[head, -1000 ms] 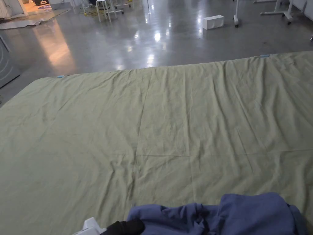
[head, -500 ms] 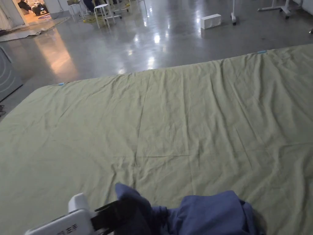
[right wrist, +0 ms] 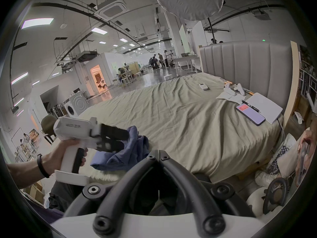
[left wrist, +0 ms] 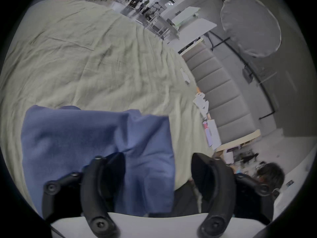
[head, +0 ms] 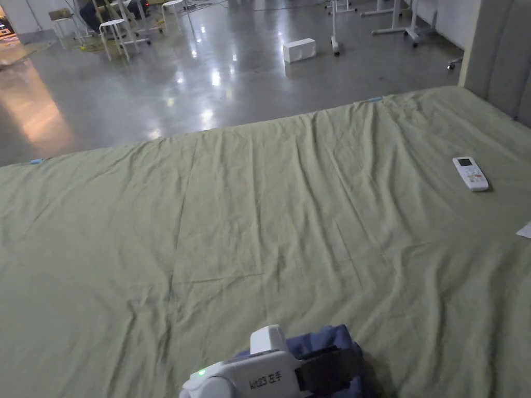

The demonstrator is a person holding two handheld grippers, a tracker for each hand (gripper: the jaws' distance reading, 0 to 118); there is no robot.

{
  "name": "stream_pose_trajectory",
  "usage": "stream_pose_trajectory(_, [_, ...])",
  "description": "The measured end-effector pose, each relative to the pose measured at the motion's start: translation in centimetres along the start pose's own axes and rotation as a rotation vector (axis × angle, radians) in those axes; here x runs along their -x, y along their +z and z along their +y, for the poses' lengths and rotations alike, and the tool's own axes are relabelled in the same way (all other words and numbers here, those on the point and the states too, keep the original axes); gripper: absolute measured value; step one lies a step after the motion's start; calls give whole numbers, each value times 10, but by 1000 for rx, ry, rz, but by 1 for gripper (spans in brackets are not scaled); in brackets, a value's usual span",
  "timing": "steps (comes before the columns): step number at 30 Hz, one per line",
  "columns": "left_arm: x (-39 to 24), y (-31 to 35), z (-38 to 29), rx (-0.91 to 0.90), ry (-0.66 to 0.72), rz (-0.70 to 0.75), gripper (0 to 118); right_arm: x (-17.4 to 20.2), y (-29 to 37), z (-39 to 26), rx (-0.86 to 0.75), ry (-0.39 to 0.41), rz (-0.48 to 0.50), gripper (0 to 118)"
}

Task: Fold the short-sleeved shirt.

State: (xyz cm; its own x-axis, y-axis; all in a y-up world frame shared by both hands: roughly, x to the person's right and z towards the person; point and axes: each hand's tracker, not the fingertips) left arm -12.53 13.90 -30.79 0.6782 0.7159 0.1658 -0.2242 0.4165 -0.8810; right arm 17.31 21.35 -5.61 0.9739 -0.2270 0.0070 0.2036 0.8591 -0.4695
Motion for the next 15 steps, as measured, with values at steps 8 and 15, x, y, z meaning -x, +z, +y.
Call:
stream_pose_trajectory(8, [16,37,10,-109,116,-7,1,-12,-9,-6,15,-37,10,0])
stream_pose_trajectory(15, [20,-65,-35,160,-70,208,0,-5,-2,-7,42,-8,-10,0])
